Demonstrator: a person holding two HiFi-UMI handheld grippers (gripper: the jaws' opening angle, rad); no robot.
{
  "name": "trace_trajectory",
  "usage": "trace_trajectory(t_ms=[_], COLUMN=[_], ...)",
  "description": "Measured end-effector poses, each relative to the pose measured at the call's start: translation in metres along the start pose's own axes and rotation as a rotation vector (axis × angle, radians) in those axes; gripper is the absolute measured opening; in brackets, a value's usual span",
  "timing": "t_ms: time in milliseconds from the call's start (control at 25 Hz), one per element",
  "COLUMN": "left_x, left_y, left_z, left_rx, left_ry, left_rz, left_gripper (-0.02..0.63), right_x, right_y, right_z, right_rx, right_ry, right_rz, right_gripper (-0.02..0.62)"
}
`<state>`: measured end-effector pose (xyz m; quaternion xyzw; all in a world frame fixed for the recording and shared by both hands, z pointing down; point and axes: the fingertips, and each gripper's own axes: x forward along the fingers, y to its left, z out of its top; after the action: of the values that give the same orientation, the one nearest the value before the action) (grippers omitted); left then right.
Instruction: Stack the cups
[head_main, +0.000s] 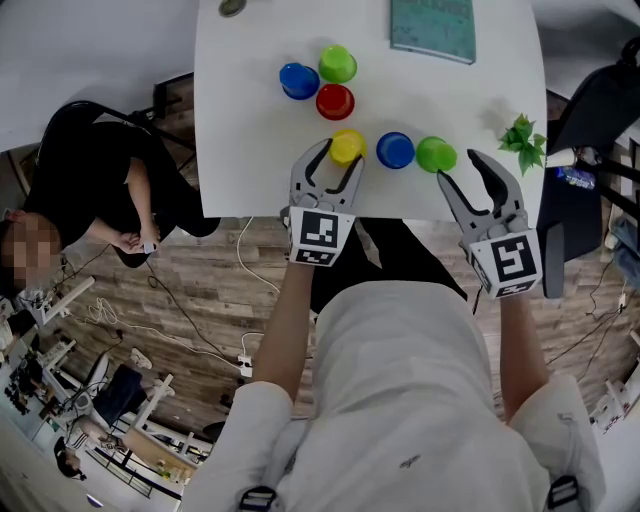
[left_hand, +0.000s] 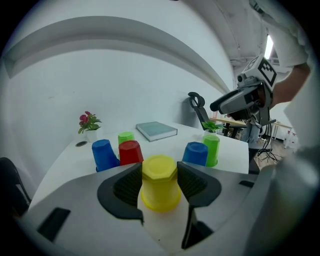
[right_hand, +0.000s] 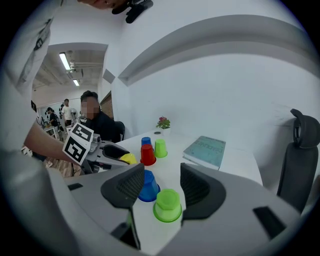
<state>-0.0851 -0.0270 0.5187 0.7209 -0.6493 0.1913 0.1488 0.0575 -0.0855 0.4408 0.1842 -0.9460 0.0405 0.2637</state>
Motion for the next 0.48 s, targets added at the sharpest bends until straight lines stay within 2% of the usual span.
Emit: trace_trajectory(t_ms=[480], left_x=[0.0075], left_y=[-0.0118], left_z=[-0.0055], left_rx=[0.002], left_ry=[-0.005], left_rz=[-0.039], left_gripper=[0.227], right_x=[-0.0056], right_y=[-0.0011], right_z=[-0.0028], right_rx=[0.008], right_ry=[-0.003], right_rz=[-0.016], right_gripper=[0.229])
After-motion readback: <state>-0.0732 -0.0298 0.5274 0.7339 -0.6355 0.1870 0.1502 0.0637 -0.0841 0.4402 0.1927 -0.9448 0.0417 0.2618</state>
